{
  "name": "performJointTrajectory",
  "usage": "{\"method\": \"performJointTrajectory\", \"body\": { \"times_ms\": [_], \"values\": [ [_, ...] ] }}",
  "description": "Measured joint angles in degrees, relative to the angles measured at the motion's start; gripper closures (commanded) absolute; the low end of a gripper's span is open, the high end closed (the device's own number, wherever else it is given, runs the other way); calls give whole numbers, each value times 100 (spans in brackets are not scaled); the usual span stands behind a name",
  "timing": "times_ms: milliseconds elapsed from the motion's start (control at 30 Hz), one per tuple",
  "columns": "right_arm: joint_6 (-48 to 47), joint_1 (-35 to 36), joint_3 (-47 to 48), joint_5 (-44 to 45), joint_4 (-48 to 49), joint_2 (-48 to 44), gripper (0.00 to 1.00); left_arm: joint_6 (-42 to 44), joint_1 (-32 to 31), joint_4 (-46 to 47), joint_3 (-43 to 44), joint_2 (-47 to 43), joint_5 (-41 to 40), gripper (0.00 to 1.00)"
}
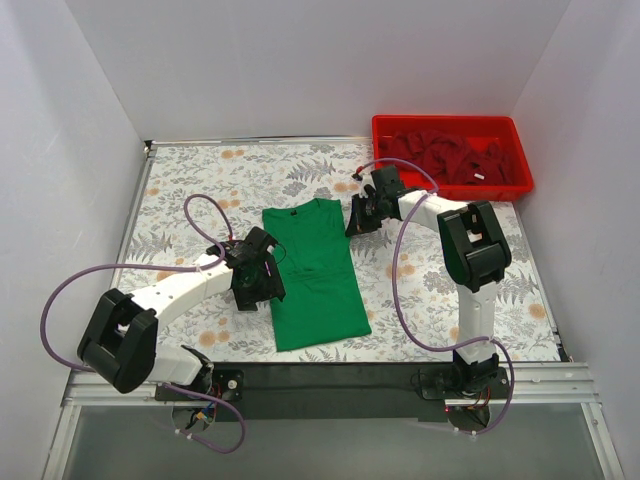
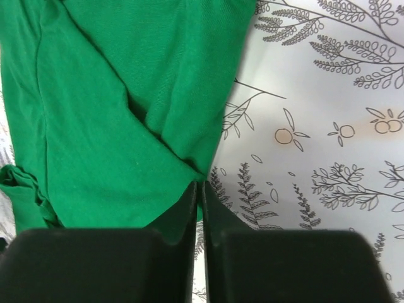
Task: Fold and stack the t-shirts
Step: Fold the tshirt
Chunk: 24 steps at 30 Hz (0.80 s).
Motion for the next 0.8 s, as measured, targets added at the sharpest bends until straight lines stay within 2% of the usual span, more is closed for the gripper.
{"method": "performJointTrajectory", "body": {
  "times_ms": [67, 400, 700, 800],
  "values": [
    [-20, 0, 0, -39, 4, 0, 99, 39, 22, 26, 0, 26, 0, 40],
    [-90, 116, -39, 157, -33, -457, 99, 151, 37, 122, -4, 44, 24, 40],
    [-131, 798, -79, 695, -72, -780, 98, 170, 42, 205, -87, 103, 46, 41],
    [-162, 1069, -79, 831, -129, -732, 95, 170, 42, 195, -129, 103, 70, 41]
  ]
}}
